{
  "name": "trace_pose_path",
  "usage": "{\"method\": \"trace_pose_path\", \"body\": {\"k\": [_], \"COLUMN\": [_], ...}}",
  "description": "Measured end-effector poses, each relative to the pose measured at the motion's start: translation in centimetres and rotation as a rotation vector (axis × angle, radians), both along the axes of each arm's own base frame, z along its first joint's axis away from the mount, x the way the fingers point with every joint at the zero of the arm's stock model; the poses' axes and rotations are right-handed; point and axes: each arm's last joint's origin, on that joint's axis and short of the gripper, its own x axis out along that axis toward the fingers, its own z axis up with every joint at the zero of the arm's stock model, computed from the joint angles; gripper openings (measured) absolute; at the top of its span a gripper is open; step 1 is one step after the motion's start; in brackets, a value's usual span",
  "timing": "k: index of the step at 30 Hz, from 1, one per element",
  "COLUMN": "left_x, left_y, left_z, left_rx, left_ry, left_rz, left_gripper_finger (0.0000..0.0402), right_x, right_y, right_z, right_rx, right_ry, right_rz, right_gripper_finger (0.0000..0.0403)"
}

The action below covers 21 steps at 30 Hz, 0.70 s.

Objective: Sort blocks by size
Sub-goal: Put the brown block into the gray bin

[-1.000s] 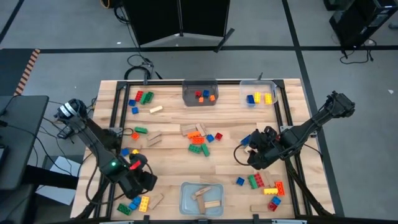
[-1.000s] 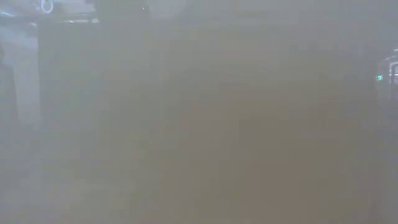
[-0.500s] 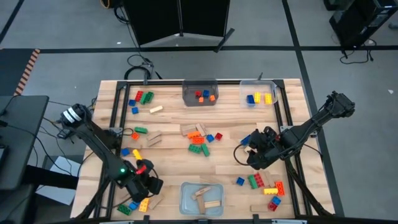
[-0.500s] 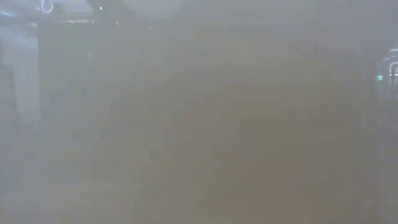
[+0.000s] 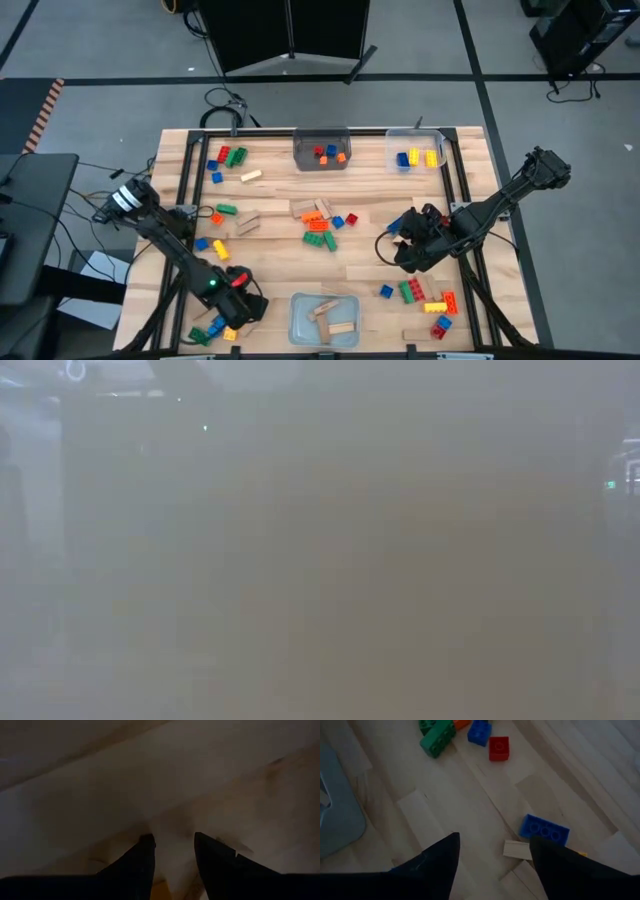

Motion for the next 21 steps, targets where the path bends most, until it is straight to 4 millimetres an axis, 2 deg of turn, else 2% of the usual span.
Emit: {"method": "trace_pose_path", "body": {"k": [5, 8, 11, 17, 21], "left_x": [0.8, 1.3, 2.1, 4.1, 4.9], "left_y": [-0.2, -0.7, -1.5, -3.5, -4.6], "left_z": [1.5, 2.8, 3.3, 2.1, 0.9], "left_rx": [0.097, 0.145, 0.183, 0.247, 0.226], "left_ry": [-0.063, -0.068, -0.076, -0.081, -0.027], "left_rz": [0.023, -0.026, -0.092, -0.266, -0.334], "left_gripper_finger": [0.0149, 0.0149, 0.0149, 0.0149, 0.0149], "right_x": [0.0, 0.0, 0.0, 0.1, 0.1], "right_y": [0.0, 0.1, 0.1, 0.1, 0.2], "right_z": [0.0, 0.0, 0.0, 0.0, 0.0], "right_rx": [0.003, 0.005, 0.003, 0.006, 0.011], "right_ry": [-0.003, -0.004, -0.004, -0.007, -0.011], "right_rz": [0.001, 0.004, 0.009, 0.011, 0.012], "right_gripper_finger": [0.0252, 0.0253, 0.0254, 0.025, 0.0252]}}
